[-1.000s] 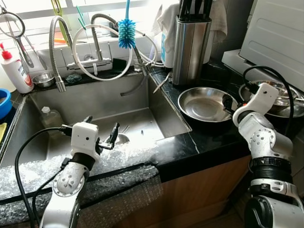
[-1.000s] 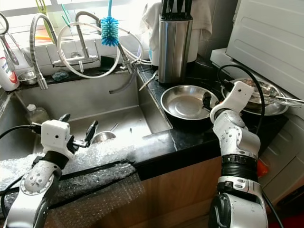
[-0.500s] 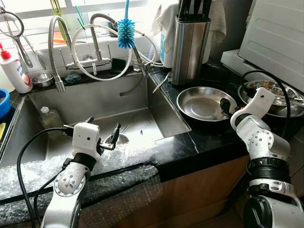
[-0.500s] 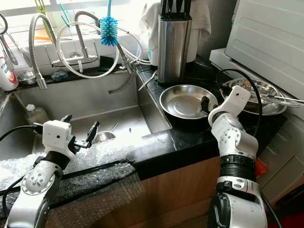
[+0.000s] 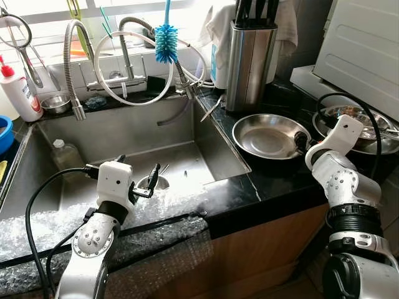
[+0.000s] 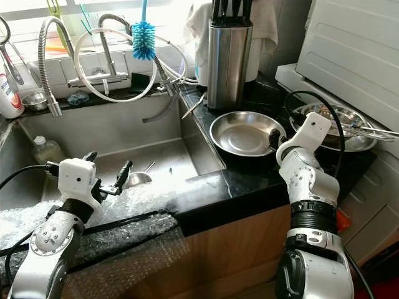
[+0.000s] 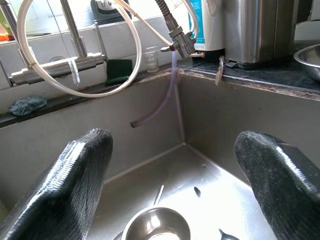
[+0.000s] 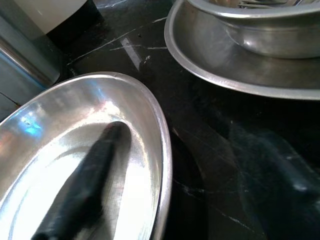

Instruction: Kitchen organization

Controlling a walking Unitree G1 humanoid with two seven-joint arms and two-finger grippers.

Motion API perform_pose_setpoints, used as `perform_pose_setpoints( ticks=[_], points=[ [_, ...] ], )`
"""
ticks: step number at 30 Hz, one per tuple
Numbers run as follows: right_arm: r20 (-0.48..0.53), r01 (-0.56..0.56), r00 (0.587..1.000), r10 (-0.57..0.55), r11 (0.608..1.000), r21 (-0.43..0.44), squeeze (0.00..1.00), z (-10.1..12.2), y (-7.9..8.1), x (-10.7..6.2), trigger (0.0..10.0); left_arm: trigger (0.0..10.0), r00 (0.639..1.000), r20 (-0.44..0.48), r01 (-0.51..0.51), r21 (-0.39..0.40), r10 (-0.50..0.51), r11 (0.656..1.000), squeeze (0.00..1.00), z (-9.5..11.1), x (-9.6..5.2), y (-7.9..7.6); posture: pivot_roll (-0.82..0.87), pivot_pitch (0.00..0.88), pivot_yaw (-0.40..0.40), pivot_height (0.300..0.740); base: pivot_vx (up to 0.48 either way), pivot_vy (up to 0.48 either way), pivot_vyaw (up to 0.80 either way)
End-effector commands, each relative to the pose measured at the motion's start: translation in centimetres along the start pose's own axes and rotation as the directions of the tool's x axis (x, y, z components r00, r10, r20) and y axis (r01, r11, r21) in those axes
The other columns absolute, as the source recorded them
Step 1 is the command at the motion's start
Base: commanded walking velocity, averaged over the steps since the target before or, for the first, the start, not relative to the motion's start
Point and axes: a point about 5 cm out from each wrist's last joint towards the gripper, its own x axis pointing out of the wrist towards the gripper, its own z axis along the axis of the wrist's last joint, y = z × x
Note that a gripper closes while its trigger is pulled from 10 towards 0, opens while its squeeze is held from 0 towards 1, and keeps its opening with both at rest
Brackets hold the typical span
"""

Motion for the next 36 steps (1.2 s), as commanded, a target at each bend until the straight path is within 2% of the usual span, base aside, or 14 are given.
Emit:
perform_pose_setpoints(
  ticks=[1, 18, 27, 36],
  points=[
    [-0.001, -0.013, 1.0, 0.013, 1.0, 0.021, 0.0, 0.4, 0.7, 0.1, 0.0, 10.0, 1.0, 0.012, 0.018, -0.001, -0.018, 1.0, 0.0, 0.5, 0.2, -0.2, -0.21, 0.0, -0.001, 0.74, 0.0, 0.0, 0.0],
    [-0.024, -0.02, 0.999, 0.021, 1.0, 0.01, 0.0, -0.4, 1.2, 0.5, 0.0, 10.0, 0.999, 0.006, 0.032, 0.025, -0.032, 0.999, 0.0, 0.5, 0.4, -0.3, -0.21, 0.0, -0.002, 0.74, 0.0, 0.0, 0.0],
    [-0.011, -0.073, 0.997, 0.073, 0.997, 0.008, 0.0, -0.4, 1.8, 0.2, 0.0, 10.0, 1.0, 0.006, 0.03, 0.027, -0.03, 0.999, 0.0, 0.5, 0.5, -0.3, -0.22, 0.0, 0.0, 0.74, 0.0, 0.0, 0.0],
    [0.001, -0.191, 0.982, 0.191, 0.98, 0.056, 0.0, -0.4, 3.1, -0.4, 0.0, 10.0, 1.0, 0.012, 0.027, 0.029, -0.027, 0.999, 0.0, 0.7, 0.6, -0.3, -0.21, 0.0, 0.006, 0.74, 0.0, 0.0, 0.0]
  ],
)
